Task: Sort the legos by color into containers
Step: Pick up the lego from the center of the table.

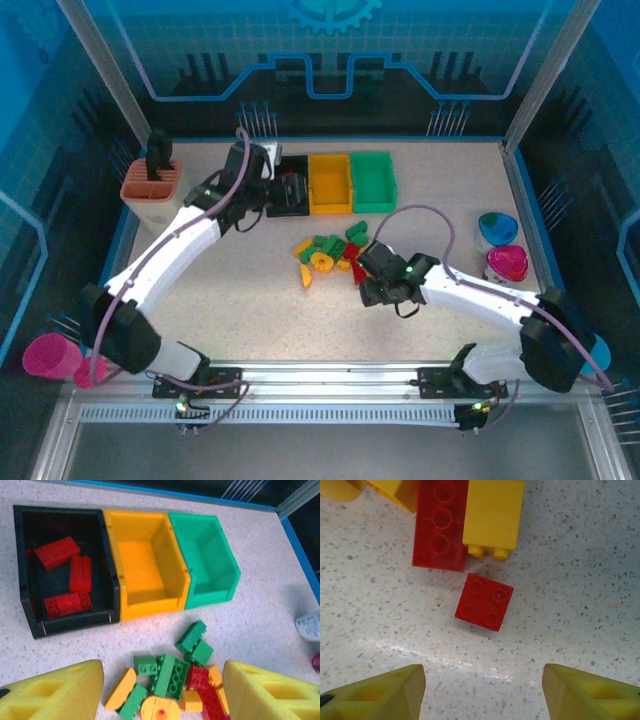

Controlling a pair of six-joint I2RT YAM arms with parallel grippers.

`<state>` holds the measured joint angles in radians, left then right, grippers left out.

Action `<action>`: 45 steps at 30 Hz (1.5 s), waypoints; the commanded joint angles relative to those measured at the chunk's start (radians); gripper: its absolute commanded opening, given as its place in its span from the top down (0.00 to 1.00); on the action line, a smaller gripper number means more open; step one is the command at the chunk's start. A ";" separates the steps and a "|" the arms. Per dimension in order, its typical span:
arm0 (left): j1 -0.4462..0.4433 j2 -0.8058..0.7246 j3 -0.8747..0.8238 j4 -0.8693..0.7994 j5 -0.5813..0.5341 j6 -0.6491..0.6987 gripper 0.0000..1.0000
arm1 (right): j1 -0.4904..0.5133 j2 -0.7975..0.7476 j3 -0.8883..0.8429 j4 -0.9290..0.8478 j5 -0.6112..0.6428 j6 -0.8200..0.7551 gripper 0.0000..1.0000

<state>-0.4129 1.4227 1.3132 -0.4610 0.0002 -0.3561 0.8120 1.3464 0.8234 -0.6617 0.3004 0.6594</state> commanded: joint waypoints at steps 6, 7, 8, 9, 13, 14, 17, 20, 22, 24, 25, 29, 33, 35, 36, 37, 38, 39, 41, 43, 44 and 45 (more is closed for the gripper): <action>-0.062 -0.277 -0.252 0.039 0.000 0.033 0.34 | -0.004 0.210 0.093 0.014 0.019 0.027 0.39; -0.063 -0.308 -0.277 0.032 0.000 0.029 0.34 | -0.006 0.231 0.098 0.017 0.022 0.031 0.39; -0.065 -0.338 -0.300 0.024 -0.002 0.025 0.34 | -0.009 0.248 0.100 0.020 0.022 0.034 0.39; -0.064 -0.362 -0.317 0.016 -0.002 0.022 0.34 | -0.010 0.260 0.100 0.026 0.024 0.037 0.39; -0.064 -0.445 -0.376 -0.026 -0.007 0.011 0.33 | -0.027 0.284 0.085 0.052 0.025 0.052 0.40; -0.064 -0.461 -0.386 -0.035 -0.008 0.007 0.33 | -0.035 0.284 0.077 0.068 0.014 0.052 0.40; -0.065 -0.497 -0.405 -0.055 -0.014 0.004 0.33 | -0.049 0.284 0.062 0.102 -0.007 0.054 0.41; -0.065 -0.518 -0.410 -0.072 -0.019 0.005 0.33 | -0.067 0.285 0.062 0.122 -0.015 0.056 0.43; -0.065 -0.529 -0.411 -0.084 -0.019 0.006 0.34 | -0.074 0.286 0.031 0.134 -0.023 0.056 0.46; -0.066 -0.537 -0.411 -0.098 -0.017 0.003 0.34 | -0.078 0.286 0.030 0.134 -0.026 0.055 0.50; -0.065 -0.542 -0.414 -0.106 -0.013 0.003 0.33 | -0.079 0.286 0.028 0.131 -0.026 0.056 0.51; -0.067 -0.584 -0.432 -0.130 0.001 -0.002 0.34 | -0.075 0.276 0.023 0.115 -0.022 0.061 0.61; -0.068 -0.674 -0.463 -0.127 0.042 0.015 0.34 | -0.053 0.249 0.043 0.069 0.006 0.063 0.68; -0.068 -0.743 -0.481 -0.116 0.067 0.017 0.33 | -0.028 0.227 0.098 0.002 0.046 0.060 0.68; -0.069 -0.766 -0.485 -0.116 0.074 0.015 0.33 | -0.014 0.218 0.122 -0.034 0.072 0.060 0.68; -0.068 -0.794 -0.483 -0.128 0.079 0.011 0.33 | 0.001 0.203 0.147 -0.070 0.096 0.059 0.69; -0.068 -0.817 -0.479 -0.144 0.078 0.008 0.33 | 0.015 0.187 0.171 -0.101 0.118 0.056 0.69; -0.068 -0.831 -0.474 -0.161 0.078 0.008 0.33 | 0.025 0.172 0.192 -0.121 0.133 0.055 0.69; -0.068 -0.859 -0.468 -0.205 0.074 0.003 0.34 | 0.039 0.142 0.237 -0.151 0.149 0.042 0.69; -0.069 -0.876 -0.471 -0.238 0.071 -0.005 0.34 | 0.048 0.127 0.289 -0.164 0.152 0.017 0.69; -0.069 -0.885 -0.475 -0.252 0.069 -0.013 0.33 | 0.050 0.126 0.320 -0.171 0.154 0.000 0.69; -0.067 -0.891 -0.481 -0.259 0.071 -0.020 0.34 | 0.050 0.129 0.352 -0.177 0.155 -0.014 0.69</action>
<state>-0.4744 0.5484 0.8391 -0.6468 0.0502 -0.3454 0.8520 1.4944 1.1034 -0.7666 0.4049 0.6838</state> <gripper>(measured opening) 0.665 0.324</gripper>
